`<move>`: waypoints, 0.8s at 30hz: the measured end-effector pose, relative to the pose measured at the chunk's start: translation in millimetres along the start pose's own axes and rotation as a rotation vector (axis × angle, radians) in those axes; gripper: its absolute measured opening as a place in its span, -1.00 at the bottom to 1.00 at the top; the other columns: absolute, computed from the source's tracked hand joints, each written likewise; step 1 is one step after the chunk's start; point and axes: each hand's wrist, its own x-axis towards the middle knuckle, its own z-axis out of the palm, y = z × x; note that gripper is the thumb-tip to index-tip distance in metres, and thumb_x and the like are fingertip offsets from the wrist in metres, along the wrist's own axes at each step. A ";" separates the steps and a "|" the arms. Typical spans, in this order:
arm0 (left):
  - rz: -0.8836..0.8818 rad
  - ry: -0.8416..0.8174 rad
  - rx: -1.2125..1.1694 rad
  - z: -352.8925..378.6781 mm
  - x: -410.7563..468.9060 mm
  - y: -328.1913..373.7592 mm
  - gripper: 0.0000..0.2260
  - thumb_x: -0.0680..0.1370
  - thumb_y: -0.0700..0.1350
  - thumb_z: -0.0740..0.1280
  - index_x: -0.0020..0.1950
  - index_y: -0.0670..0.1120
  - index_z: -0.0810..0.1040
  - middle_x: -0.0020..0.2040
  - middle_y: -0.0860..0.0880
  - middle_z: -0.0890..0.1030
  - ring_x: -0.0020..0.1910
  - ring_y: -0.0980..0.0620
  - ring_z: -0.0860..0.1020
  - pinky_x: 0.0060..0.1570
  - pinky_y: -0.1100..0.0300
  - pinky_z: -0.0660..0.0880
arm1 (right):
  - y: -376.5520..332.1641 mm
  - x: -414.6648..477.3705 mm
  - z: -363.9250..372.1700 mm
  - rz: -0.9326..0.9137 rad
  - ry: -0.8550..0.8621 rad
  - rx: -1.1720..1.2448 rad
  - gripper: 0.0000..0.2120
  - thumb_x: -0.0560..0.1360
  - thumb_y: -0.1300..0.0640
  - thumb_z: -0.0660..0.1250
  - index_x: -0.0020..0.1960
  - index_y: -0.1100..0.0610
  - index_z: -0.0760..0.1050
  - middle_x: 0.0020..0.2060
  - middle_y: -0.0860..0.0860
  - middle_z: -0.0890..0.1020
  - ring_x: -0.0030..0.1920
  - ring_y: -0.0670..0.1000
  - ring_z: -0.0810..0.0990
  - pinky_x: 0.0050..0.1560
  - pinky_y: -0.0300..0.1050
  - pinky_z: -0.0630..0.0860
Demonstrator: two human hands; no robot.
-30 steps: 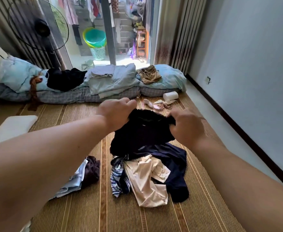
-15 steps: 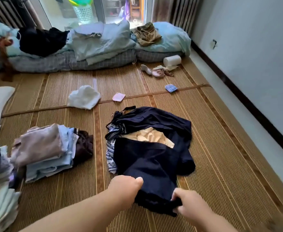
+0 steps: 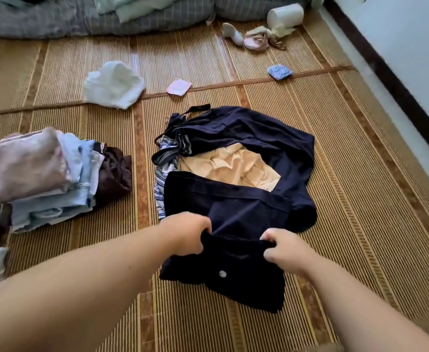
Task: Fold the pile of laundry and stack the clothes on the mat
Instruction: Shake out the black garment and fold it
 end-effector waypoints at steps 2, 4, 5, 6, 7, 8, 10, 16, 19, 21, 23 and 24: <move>-0.034 0.205 -0.090 -18.7 26.9 -5.1 -0.66 0.46 -0.03 0.39 0.21 0.17 0.49 0.11 0.07 0.55 0.06 0.01 0.52 -0.12 0.17 0.40 | 2.4 32.7 -15.4 -0.003 0.212 0.083 -0.70 0.43 0.19 0.32 0.11 -0.09 0.52 0.00 -0.13 0.57 0.04 -0.06 0.53 0.02 -0.17 0.43; -0.077 0.423 -0.207 -25.7 49.9 -10.9 -0.65 0.48 -0.07 0.39 0.25 0.13 0.49 0.17 0.04 0.52 0.17 -0.03 0.50 0.01 0.12 0.44 | 8.1 58.5 -22.3 0.024 0.422 0.248 -0.58 0.50 0.12 0.33 0.34 -0.06 0.42 0.10 -0.14 0.52 0.10 -0.09 0.49 0.10 -0.17 0.38; -0.103 0.519 -0.270 -24.2 57.9 -14.1 -0.62 0.48 -0.08 0.39 0.29 0.10 0.48 0.22 0.02 0.50 0.23 -0.05 0.47 0.10 0.06 0.46 | 10.8 66.1 -22.3 0.032 0.518 0.294 -0.55 0.51 0.09 0.33 0.39 -0.06 0.37 0.13 -0.14 0.50 0.11 -0.10 0.47 0.10 -0.17 0.37; -0.142 0.578 -0.336 -17.5 65.4 -17.8 -0.58 0.48 -0.08 0.39 0.33 0.07 0.46 0.27 0.00 0.48 0.28 -0.07 0.45 0.20 0.01 0.45 | 15.4 72.2 -17.8 0.036 0.586 0.296 -0.54 0.52 0.08 0.32 0.40 -0.05 0.35 0.17 -0.12 0.50 0.11 -0.09 0.47 0.10 -0.16 0.36; -0.195 0.595 -0.385 -8.1 69.5 -21.7 -0.52 0.47 -0.05 0.40 0.38 0.05 0.42 0.33 -0.02 0.45 0.32 -0.08 0.42 0.27 -0.03 0.42 | 18.8 74.8 -10.8 0.026 0.628 0.266 -0.54 0.52 0.08 0.32 0.40 -0.04 0.36 0.20 -0.09 0.51 0.14 -0.06 0.49 0.12 -0.15 0.38; -0.263 0.571 -0.413 6.5 72.4 -25.7 -0.45 0.46 -0.02 0.42 0.43 0.04 0.38 0.38 -0.04 0.41 0.37 -0.09 0.38 0.32 -0.07 0.39 | 22.4 76.7 -0.5 -0.001 0.637 0.219 -0.56 0.53 0.09 0.32 0.40 -0.01 0.39 0.23 -0.04 0.53 0.19 -0.02 0.50 0.17 -0.14 0.39; -0.442 0.459 -0.441 42.4 71.1 -33.3 -0.31 0.44 0.11 0.43 0.51 0.05 0.25 0.49 -0.08 0.29 0.45 -0.13 0.27 0.39 -0.11 0.30 | 27.4 74.2 26.4 -0.094 0.565 0.108 -0.57 0.53 0.11 0.32 0.40 0.03 0.43 0.29 0.00 0.54 0.30 0.01 0.47 0.30 -0.19 0.30; -0.819 0.271 -0.814 118.6 57.6 -52.8 -0.07 0.36 0.24 0.48 0.56 -0.02 0.08 0.47 -0.18 0.25 0.42 -0.24 0.29 0.37 -0.12 0.29 | 48.2 78.9 95.6 -0.070 0.136 -0.485 -0.35 0.56 -0.27 0.11 0.57 -0.17 -0.05 0.58 -0.10 -0.12 0.56 -0.01 -0.13 0.46 0.13 0.11; -0.686 0.232 -1.057 119.7 52.6 -64.7 -0.28 0.38 0.02 0.54 0.44 -0.08 0.32 0.28 -0.10 0.52 0.23 -0.14 0.51 0.23 -0.02 0.46 | 40.1 85.8 97.8 -0.007 0.126 -0.542 -0.31 0.54 -0.27 0.14 0.57 -0.17 -0.08 0.58 -0.09 -0.16 0.56 0.03 -0.18 0.45 0.28 0.01; -0.585 0.168 -1.213 111.4 47.3 -64.0 -0.53 0.42 -0.16 0.50 0.29 -0.12 0.46 0.11 -0.08 0.63 0.08 -0.10 0.59 0.14 0.00 0.53 | 27.3 82.3 100.4 -0.010 0.222 -0.525 -0.31 0.52 -0.23 0.20 0.56 -0.14 0.00 0.58 -0.06 -0.04 0.56 0.06 -0.16 0.45 0.32 -0.05; -0.470 0.097 -1.406 102.9 39.8 -53.6 -0.70 0.47 -0.30 0.38 0.19 -0.10 0.53 0.00 -0.11 0.68 0.00 -0.11 0.63 0.07 -0.03 0.57 | 14.4 72.8 108.8 -0.114 0.284 -0.453 -0.25 0.47 -0.22 0.24 0.56 -0.10 0.03 0.56 -0.06 0.08 0.56 0.04 -0.12 0.47 0.27 -0.10; -0.425 0.068 -1.485 100.4 35.2 -46.6 -0.71 0.48 -0.32 0.32 0.16 -0.08 0.55 0.00 -0.12 0.69 0.00 -0.14 0.64 0.08 -0.07 0.57 | 6.9 66.3 114.9 -0.188 0.249 -0.409 -0.19 0.44 -0.24 0.26 0.57 -0.09 -0.02 0.55 -0.07 0.08 0.55 0.00 -0.12 0.48 0.22 -0.13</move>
